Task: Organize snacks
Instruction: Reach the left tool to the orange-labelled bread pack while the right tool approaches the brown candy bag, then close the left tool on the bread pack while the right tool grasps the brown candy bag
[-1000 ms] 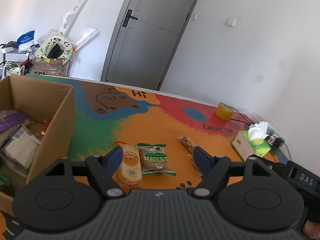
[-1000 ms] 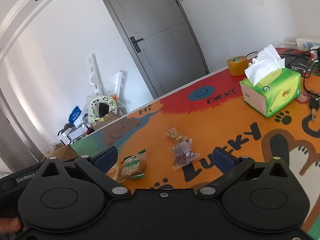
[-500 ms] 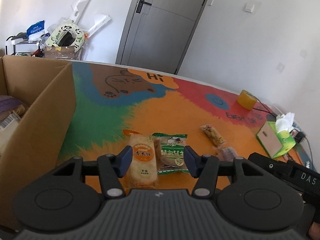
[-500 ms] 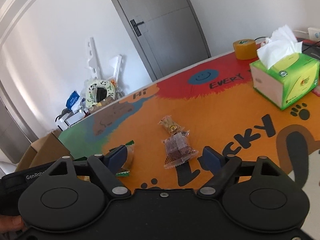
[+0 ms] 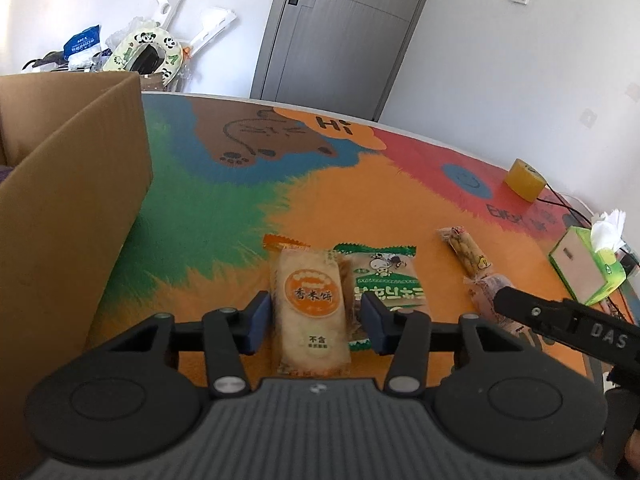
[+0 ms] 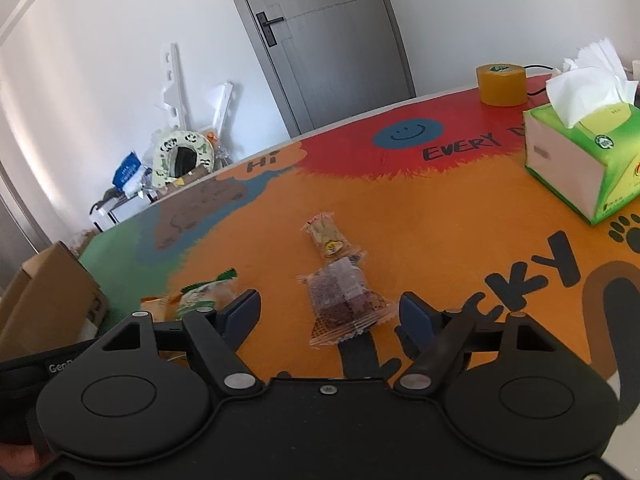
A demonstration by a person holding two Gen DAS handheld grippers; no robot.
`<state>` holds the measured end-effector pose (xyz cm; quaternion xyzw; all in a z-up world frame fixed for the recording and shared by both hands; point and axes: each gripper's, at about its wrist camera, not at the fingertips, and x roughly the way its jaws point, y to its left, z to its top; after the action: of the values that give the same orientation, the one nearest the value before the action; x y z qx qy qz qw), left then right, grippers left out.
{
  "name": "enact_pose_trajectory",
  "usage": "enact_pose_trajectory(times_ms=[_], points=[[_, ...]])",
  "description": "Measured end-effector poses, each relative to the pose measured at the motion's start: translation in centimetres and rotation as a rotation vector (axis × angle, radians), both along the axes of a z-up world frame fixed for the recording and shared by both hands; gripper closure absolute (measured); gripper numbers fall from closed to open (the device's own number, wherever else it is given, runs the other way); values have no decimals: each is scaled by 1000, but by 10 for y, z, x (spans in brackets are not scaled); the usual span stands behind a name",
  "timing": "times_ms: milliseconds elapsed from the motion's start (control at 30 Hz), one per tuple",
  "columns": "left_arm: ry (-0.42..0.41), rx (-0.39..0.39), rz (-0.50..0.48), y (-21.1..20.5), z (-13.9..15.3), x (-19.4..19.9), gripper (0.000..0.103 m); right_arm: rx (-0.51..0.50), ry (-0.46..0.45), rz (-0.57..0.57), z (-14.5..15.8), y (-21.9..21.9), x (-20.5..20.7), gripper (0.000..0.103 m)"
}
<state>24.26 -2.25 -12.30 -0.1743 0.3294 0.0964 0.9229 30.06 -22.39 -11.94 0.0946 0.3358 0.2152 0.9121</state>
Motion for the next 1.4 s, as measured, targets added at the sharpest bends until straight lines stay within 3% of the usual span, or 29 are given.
enact_pose_trajectory(times_ms=[300,467,500,700,867,1400], points=[[-7,24,-4,0,0,-1,54,-60,-22,-26,-2,10,6,29],[7,30,-8,1,1,-5,54,-81,-28,-33,-7,11,4,55],[7,34,-5,1,1,-7,54,-83,-31,-31,-8,10,2,56],[2,91,-35,-9,-2,-17,56,-57,-38,-19,-8,2,-11,58],[-3,102,-58,-13,-2,-27,70,-38,-39,-23,-8,-7,-25,59],[-81,63,-101,-20,21,-58,70,34,-65,-21,6,-17,-58,62]])
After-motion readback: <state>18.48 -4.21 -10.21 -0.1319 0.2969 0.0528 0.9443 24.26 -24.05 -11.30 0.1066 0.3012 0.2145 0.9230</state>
